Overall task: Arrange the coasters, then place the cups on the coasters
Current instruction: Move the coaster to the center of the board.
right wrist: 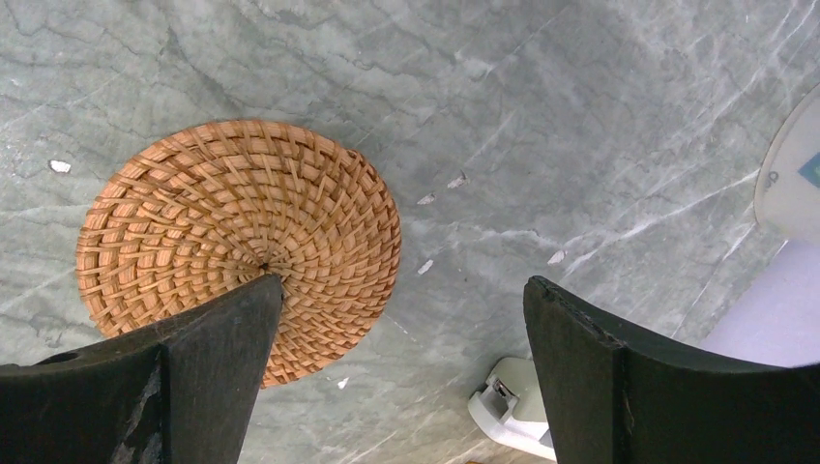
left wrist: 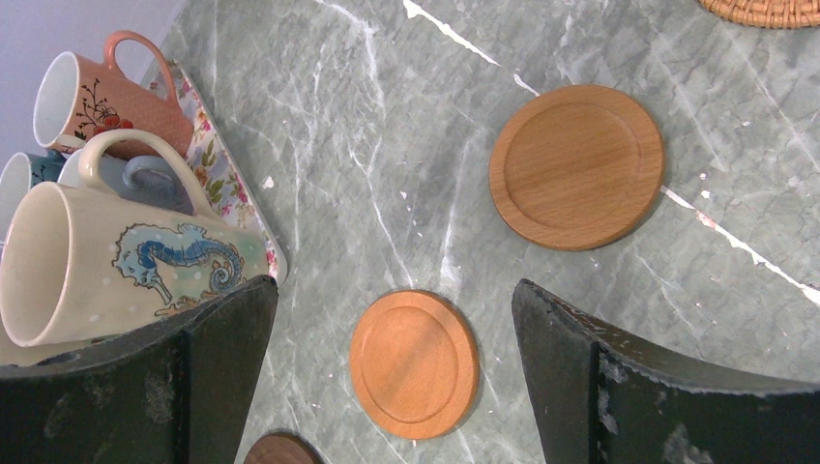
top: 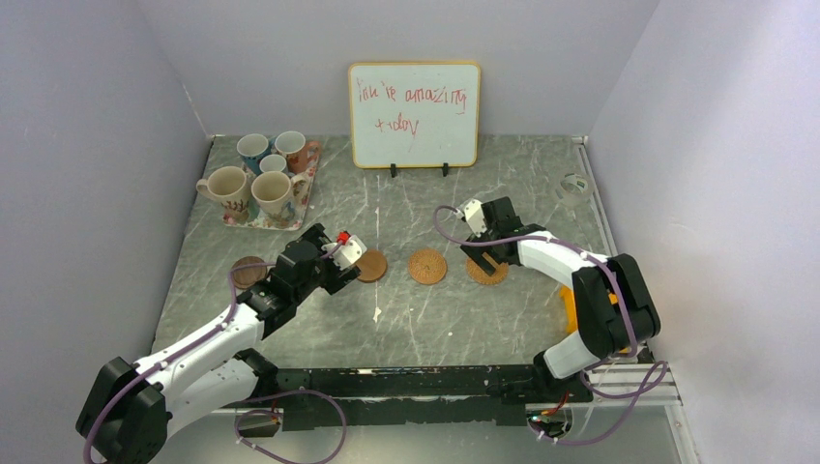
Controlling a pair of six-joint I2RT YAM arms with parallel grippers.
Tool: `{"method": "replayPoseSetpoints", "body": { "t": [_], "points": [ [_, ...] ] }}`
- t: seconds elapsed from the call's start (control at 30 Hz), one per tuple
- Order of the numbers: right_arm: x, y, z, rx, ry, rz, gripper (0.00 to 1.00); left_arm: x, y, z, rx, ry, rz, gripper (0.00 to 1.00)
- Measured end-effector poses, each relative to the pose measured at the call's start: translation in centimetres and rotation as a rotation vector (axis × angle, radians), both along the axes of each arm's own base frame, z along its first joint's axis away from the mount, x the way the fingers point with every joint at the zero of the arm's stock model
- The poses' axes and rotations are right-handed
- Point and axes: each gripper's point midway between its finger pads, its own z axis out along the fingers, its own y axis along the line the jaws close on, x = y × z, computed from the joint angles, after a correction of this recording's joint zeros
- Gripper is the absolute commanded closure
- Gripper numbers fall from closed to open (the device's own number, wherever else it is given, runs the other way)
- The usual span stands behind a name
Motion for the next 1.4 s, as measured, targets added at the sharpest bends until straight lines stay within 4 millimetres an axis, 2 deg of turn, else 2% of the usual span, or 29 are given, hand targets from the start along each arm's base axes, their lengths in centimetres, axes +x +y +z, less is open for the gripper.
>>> {"method": "replayPoseSetpoints", "body": {
  "t": [0.53, 0.7, 1.0, 1.17, 1.27, 1.3, 1.4],
  "points": [
    [0.3, -0.1, 0.1, -0.001, -0.013, -0.005, 0.00, 0.0, 0.0, 0.0, 0.000, 0.000, 0.000, 0.04],
    [0.0, 0.2, 1.1, 0.032, -0.040, 0.003, 0.00, 0.0, 0.0, 0.0, 0.000, 0.000, 0.000, 0.04],
    [1.2, 0.8, 5.6, 0.103, -0.195, 0.001, 0.00, 0.1, 0.1, 0.0, 0.002, -0.002, 0.006, 0.04],
    [1.1, 1.7, 7.6, 0.159, -0.198, 0.003, 0.00, 0.4, 1.2, 0.5, 0.040, -0.030, 0.044, 0.04],
    [1.8, 3.4, 10.7, 0.230, -0.210, 0.021, 0.00, 0.6, 2.5, 1.1, 0.077, -0.044, 0.077, 0.04],
    [2.2, 4.6, 12.8, 0.271, -0.231, 0.037, 0.00, 0.9, 3.2, 1.6, 0.092, -0.047, 0.093, 0.04],
    [2.6, 8.3, 17.0, 0.362, -0.283, 0.107, 0.00, 1.7, 4.9, 3.0, 0.110, -0.064, 0.144, 0.04]
  ]
}}
